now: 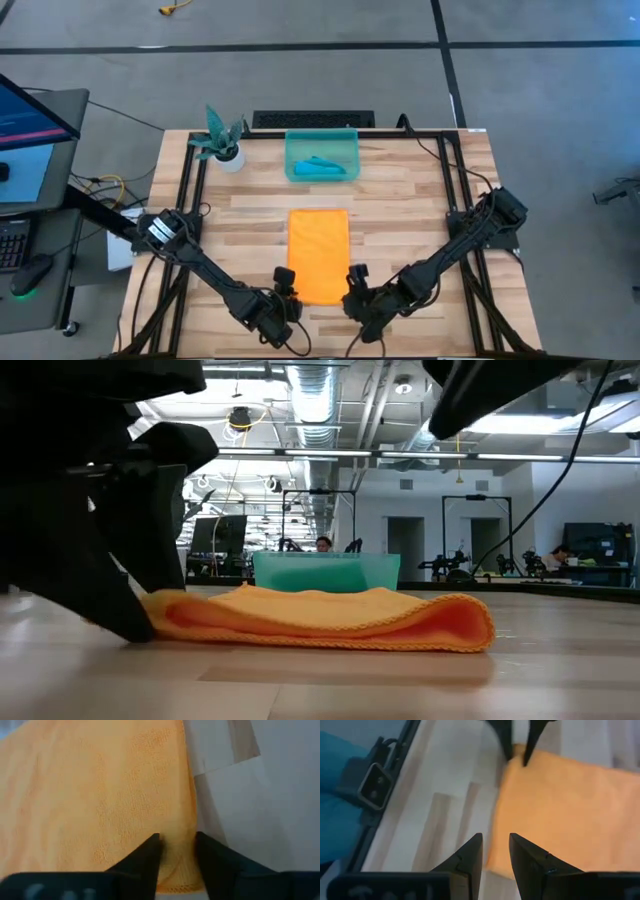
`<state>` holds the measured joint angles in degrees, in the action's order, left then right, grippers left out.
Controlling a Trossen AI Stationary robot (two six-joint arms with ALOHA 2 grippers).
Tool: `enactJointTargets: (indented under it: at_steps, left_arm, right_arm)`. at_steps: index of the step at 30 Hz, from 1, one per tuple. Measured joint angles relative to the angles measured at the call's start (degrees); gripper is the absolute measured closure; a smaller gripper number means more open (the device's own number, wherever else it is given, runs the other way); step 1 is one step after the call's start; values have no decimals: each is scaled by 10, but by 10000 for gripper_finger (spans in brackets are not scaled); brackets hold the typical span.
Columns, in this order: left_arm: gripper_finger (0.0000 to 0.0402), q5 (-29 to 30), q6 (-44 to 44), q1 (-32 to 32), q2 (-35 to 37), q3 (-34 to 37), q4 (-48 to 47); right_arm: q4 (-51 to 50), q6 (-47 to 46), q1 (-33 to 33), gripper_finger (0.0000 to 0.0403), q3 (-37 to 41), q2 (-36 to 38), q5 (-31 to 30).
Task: Roll microfiber towels into tight, uniform cylinder then place into a basket
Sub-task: Roll the orange microfiber cloth
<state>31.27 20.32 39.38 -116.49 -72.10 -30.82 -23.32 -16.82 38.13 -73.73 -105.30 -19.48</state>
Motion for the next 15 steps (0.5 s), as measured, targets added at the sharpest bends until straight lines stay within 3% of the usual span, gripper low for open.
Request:
enactJointTargets:
  at_steps: [7, 15]
  left_arm:
    - [388, 13, -12, -1, -2, 2, 2]
    - [383, 26, -18, -3, -4, -1, 11]
  right_arm:
    - [0, -17, 0, 282, 0, -5, 33]
    - [6, 3, 10, 255, 1, -75, 25]
